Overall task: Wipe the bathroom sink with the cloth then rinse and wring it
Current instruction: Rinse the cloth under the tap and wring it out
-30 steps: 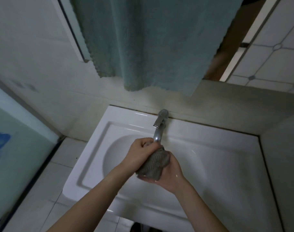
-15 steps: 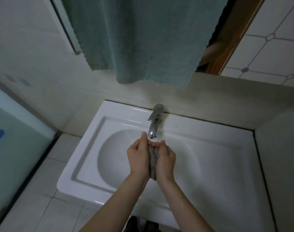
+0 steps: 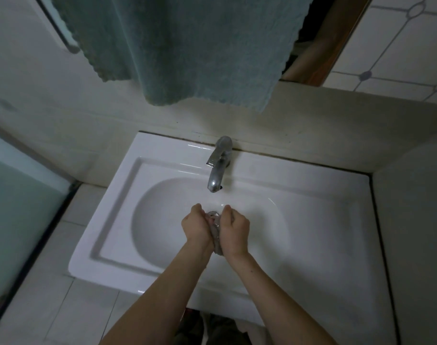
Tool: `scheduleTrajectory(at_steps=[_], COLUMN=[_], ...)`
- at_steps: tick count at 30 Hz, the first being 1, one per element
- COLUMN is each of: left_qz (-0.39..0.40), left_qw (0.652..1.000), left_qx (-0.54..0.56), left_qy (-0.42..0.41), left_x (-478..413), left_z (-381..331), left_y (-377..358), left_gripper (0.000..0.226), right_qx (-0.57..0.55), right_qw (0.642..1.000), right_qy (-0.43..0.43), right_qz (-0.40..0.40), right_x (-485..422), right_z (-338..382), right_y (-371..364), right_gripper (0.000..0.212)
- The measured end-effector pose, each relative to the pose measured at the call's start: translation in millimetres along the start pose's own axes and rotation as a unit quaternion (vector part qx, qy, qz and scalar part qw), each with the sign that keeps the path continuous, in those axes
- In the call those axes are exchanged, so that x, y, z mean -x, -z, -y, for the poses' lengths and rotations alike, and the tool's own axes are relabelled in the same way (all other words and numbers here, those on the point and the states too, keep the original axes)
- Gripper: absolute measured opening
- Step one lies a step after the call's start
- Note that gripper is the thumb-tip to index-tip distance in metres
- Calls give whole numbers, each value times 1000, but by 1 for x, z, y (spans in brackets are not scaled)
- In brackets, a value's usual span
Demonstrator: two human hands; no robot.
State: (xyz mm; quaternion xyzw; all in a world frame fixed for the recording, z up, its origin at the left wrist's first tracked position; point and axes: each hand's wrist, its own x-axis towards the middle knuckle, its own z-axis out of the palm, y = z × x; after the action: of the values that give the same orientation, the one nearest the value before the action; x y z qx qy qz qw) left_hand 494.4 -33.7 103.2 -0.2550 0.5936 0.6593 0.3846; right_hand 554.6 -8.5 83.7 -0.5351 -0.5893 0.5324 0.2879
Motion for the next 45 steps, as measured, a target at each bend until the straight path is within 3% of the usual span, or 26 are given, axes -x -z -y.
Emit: scheduleTrajectory(at_steps=[4,7,13,16,20,23,26,29,34,42,45], left_qz=[50,112,254,209,179,157,163,142,90,-31,-35], left_qw=[997,989,967,974,973,980,986,974,977,997,995], left_qx=[49,82,-7,-1,-67,-78,19,127,151,24,8], left_qy=[26,55,-17,-85,-132,-95,27,125,118,73,97], left_x=[-3,9,42,49,47,44,40,29,4,-18,-29], left_z=[-10,-33,-57,-63,-70,-70,-73,-77,-66,-39,-23], left_y=[-4,-6,-2,-5,-5,1,4,5,-3,5,13], left_gripper=[38,32,46,59,37,37,35,40,39,31,31], right_qx=[-37,-110,-161,-144,-182,-205,-201,-218,-216,-95,-55], right_qw=[995,985,977,979,968,967,970,971,973,993,996], right_qy=[-60,-59,8,70,138,129,112,75,53,46,51], right_qz=[75,118,137,124,107,75,81,69,55,44,45], right_x=[-7,-10,-4,0,8,10,11,13,3,-8,-7], right_z=[12,31,77,97,114,120,117,112,100,53,31], right_y=[14,31,28,18,13,7,-5,-15,-26,-42,-47], right_gripper=[39,8,29,16,8,8,36,46,44,40,34])
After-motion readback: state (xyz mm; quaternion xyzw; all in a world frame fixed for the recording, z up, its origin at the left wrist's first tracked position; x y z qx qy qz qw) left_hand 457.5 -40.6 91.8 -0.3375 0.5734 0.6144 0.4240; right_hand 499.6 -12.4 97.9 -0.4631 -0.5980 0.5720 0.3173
